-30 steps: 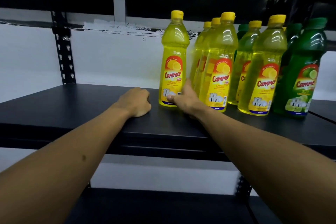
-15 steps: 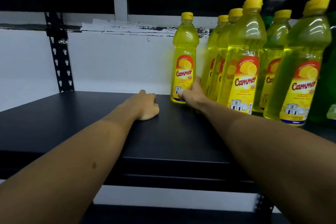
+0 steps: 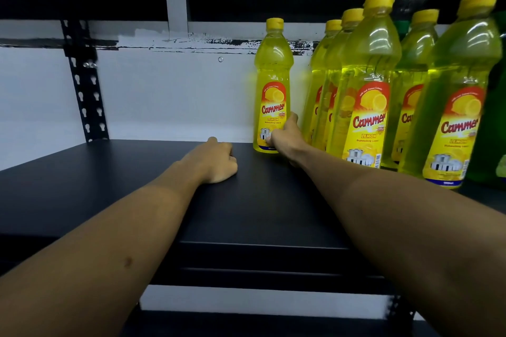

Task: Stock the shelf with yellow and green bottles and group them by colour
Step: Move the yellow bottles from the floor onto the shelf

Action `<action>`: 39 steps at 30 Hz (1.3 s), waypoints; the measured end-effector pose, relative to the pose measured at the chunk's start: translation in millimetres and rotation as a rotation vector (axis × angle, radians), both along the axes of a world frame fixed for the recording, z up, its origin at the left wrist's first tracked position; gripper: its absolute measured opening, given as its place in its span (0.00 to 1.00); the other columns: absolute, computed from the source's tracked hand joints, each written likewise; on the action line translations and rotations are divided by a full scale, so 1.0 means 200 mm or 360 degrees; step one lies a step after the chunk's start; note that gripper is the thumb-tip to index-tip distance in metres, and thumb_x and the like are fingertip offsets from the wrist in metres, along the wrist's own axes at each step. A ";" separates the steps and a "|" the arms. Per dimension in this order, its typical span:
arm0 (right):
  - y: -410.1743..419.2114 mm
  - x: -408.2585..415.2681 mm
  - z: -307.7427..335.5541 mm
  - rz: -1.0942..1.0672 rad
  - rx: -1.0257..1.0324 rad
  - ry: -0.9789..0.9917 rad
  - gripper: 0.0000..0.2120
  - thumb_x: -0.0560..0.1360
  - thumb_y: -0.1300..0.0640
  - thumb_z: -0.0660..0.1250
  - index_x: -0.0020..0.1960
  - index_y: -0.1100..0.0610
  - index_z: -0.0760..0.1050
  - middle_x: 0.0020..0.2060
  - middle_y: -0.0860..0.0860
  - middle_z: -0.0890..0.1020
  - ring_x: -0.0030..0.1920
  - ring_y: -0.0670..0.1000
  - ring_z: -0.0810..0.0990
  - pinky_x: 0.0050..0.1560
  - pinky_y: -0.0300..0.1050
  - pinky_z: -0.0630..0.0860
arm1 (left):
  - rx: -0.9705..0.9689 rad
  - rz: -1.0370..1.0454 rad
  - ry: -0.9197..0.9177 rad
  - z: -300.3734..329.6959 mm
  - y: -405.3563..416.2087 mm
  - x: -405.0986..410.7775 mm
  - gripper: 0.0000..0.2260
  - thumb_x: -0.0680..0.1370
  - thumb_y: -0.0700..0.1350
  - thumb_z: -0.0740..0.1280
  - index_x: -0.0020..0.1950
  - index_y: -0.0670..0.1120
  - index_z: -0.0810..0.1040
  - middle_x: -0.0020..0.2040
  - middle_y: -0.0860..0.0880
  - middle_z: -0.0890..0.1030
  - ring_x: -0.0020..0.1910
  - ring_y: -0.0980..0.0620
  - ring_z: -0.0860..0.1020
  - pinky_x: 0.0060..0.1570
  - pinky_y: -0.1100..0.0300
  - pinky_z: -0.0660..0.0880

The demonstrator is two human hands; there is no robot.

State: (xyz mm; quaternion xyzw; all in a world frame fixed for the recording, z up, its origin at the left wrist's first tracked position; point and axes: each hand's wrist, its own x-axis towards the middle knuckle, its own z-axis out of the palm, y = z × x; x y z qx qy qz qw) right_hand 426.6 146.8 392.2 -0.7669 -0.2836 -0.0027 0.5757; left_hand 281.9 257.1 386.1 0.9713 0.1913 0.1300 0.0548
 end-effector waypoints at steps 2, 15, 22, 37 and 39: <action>0.01 0.01 0.00 0.0000 -0.0003 0.0005 0.34 0.74 0.69 0.68 0.72 0.58 0.54 0.58 0.54 0.71 0.56 0.52 0.72 0.59 0.51 0.74 | -0.0005 -0.0003 -0.0016 0.00 0.00 0.00 0.15 0.79 0.46 0.54 0.61 0.44 0.75 0.61 0.43 0.70 0.51 0.46 0.75 0.56 0.50 0.74; 0.02 -0.02 -0.02 -0.0355 -0.0472 -0.0149 0.35 0.79 0.50 0.66 0.76 0.65 0.53 0.66 0.58 0.74 0.66 0.60 0.74 0.61 0.52 0.73 | -0.0118 0.0025 -0.0124 -0.01 -0.05 -0.09 0.19 0.81 0.44 0.56 0.72 0.42 0.66 0.67 0.41 0.72 0.62 0.43 0.73 0.61 0.49 0.72; -0.10 -0.18 -0.04 -0.0379 -0.1016 -0.0506 0.17 0.77 0.58 0.62 0.65 0.60 0.72 0.62 0.59 0.77 0.60 0.62 0.77 0.56 0.50 0.75 | -0.0153 0.0096 -0.0172 -0.03 -0.13 -0.27 0.13 0.79 0.45 0.57 0.58 0.41 0.76 0.58 0.42 0.78 0.54 0.43 0.77 0.57 0.49 0.75; -0.65 -0.64 -0.07 0.0086 -0.1185 -0.0716 0.17 0.77 0.51 0.55 0.55 0.61 0.76 0.56 0.62 0.79 0.52 0.61 0.77 0.45 0.48 0.71 | 0.0026 0.0265 -0.0069 -0.07 -0.49 -0.69 0.15 0.81 0.50 0.49 0.53 0.48 0.75 0.58 0.47 0.78 0.53 0.47 0.75 0.49 0.53 0.70; -0.73 -0.71 -0.07 0.0093 -0.1152 -0.0751 0.17 0.77 0.51 0.55 0.53 0.60 0.77 0.52 0.60 0.81 0.48 0.59 0.78 0.44 0.49 0.73 | 0.0227 0.0266 -0.0213 -0.12 -0.56 -0.75 0.16 0.81 0.49 0.47 0.45 0.47 0.71 0.51 0.47 0.78 0.49 0.47 0.74 0.47 0.53 0.69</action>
